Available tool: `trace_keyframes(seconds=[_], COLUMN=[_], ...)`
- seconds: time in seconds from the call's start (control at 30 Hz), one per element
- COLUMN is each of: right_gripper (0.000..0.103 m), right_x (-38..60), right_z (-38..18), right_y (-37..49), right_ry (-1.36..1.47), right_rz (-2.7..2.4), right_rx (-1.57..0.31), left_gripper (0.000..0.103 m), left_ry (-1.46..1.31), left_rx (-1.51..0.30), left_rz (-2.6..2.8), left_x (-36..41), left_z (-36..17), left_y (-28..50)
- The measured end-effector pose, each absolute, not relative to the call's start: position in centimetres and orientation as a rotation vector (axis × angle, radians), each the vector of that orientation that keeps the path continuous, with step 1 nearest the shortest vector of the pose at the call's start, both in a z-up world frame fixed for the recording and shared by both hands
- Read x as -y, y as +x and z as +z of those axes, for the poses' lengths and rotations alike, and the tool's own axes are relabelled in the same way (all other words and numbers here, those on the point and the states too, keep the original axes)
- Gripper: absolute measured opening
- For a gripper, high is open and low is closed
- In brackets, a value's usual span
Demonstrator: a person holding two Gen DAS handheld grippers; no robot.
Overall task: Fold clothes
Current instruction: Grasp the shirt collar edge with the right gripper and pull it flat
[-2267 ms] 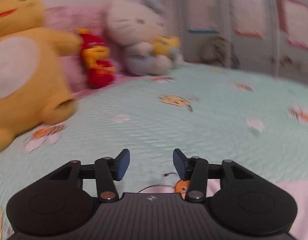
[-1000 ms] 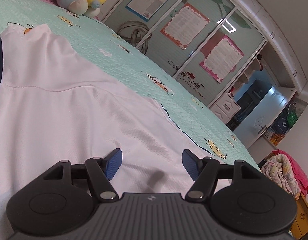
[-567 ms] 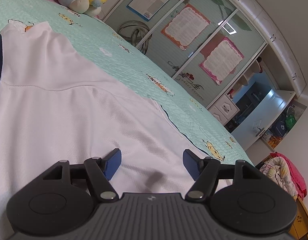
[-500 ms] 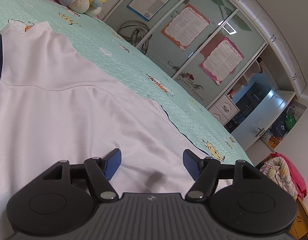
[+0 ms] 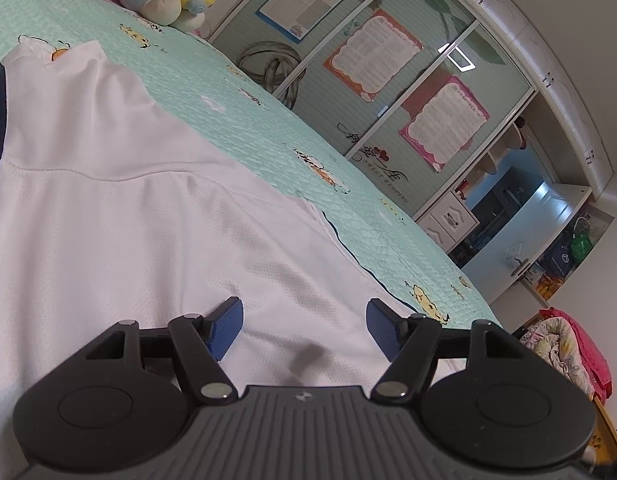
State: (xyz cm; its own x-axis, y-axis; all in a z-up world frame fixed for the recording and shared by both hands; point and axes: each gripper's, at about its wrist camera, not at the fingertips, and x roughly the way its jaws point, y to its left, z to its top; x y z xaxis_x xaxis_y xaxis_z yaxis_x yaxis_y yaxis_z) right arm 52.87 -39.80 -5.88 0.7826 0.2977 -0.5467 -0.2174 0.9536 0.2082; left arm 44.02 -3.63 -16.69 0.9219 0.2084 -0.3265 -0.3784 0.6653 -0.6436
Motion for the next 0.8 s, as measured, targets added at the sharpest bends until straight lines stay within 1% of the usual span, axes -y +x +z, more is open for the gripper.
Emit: trace_keyframes(seconds=[0.1, 0.2, 0.3, 0.37, 0.47, 0.6, 0.7, 0.8], right_gripper=[0.005, 0.005, 0.004, 0.004, 0.004, 0.003, 0.003, 0.004], right_x=[43.9, 47.1, 48.1, 47.9, 47.9, 48.7, 49.5, 50.0], right_z=[-5.8, -7.2, -8.7, -9.1, -8.9, -9.0, -11.0, -10.8], right_y=[55.2, 58.4, 60.0, 60.4, 59.0, 55.0, 54.3, 54.9], right_ry=[0.236, 0.296, 0.307, 0.288, 0.27, 0.303, 0.247, 0.274], right_rz=[0.138, 0.026, -0.024, -0.027, -0.02, 0.06, -0.012, -0.112], right_rx=[-0.591, -0.627, -0.65, -0.628, -0.587, -0.581, -0.668, -0.654], left_gripper=[0.072, 0.072, 0.072, 0.072, 0.072, 0.072, 0.072, 0.072], left_ry=[-0.777, -0.775, -0.774, -0.773, -0.772, -0.772, -0.771, -0.771], left_rx=[-0.233, -0.234, -0.235, -0.235, -0.238, -0.239, -0.239, -0.239], left_rz=[0.335, 0.336, 0.337, 0.338, 0.338, 0.339, 0.339, 0.339], left_x=[3.6, 3.6, 3.6, 3.7, 3.5, 3.5, 3.5, 3.5], left_z=[-16.7, -16.7, -16.5, -16.5, -16.6, -16.7, -16.7, -16.8], left_y=[44.0, 44.0, 44.1, 44.1, 44.2, 44.1, 44.1, 44.1])
